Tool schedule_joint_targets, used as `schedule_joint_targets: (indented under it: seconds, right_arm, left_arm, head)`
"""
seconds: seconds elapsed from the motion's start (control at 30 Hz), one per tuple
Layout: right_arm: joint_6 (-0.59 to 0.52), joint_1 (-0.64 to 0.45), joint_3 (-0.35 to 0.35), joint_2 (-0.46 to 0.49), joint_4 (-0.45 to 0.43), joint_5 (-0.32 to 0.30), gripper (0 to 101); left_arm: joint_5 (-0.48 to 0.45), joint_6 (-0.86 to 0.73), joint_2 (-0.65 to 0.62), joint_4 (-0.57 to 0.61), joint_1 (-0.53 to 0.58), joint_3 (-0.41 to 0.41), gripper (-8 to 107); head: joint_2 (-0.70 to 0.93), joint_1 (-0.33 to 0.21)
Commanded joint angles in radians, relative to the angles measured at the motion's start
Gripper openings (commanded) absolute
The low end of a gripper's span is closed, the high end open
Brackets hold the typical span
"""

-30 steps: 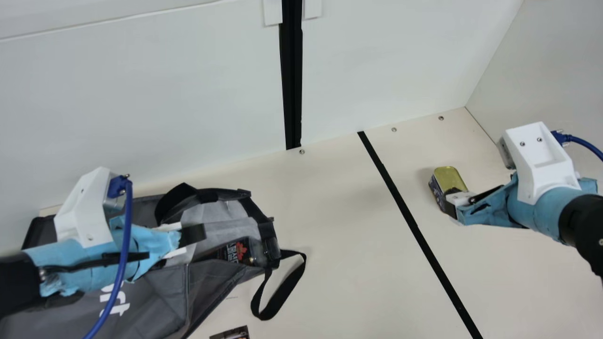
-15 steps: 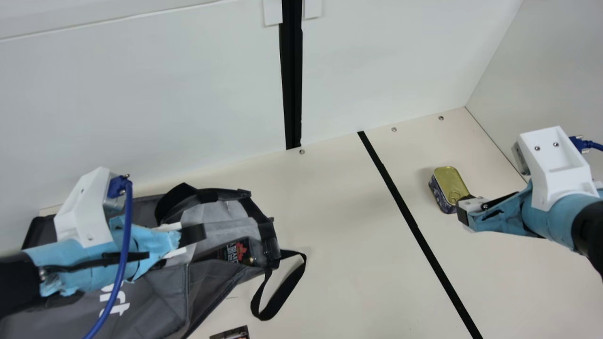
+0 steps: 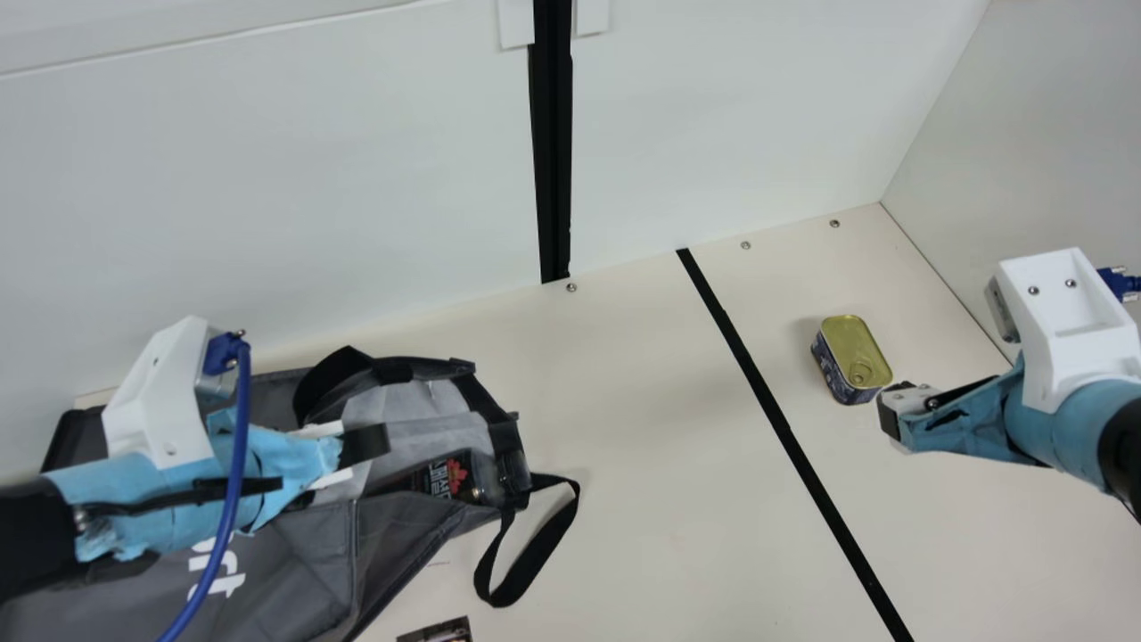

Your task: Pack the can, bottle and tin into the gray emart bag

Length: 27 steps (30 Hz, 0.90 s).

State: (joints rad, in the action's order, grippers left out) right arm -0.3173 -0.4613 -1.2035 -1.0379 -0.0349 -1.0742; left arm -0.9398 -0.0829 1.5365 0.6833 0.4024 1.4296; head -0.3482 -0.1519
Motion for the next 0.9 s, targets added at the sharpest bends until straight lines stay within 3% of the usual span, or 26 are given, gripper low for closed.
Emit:
schedule_joint_targets:
  seconds: [0.0, 0.4, 0.87]
  right_arm:
    - [0.000, 0.000, 0.002, 0.002, -0.001, -0.003, 91]
    - [-0.011, -0.005, 0.008, -0.007, 0.004, -0.005, 91]
    - [-0.051, -0.039, 0.005, -0.077, 0.033, 0.042, 91]
  left_arm:
    - [0.000, 0.000, 0.000, 0.000, 0.000, 0.000, 10]
    - [0.000, 0.000, 0.000, 0.000, 0.000, 0.000, 10]
    - [0.000, 0.000, 0.000, 0.000, 0.000, 0.000, 10]
  head:
    - [-0.001, -0.023]
    - [-0.001, -0.023]
    - [-0.001, -0.023]
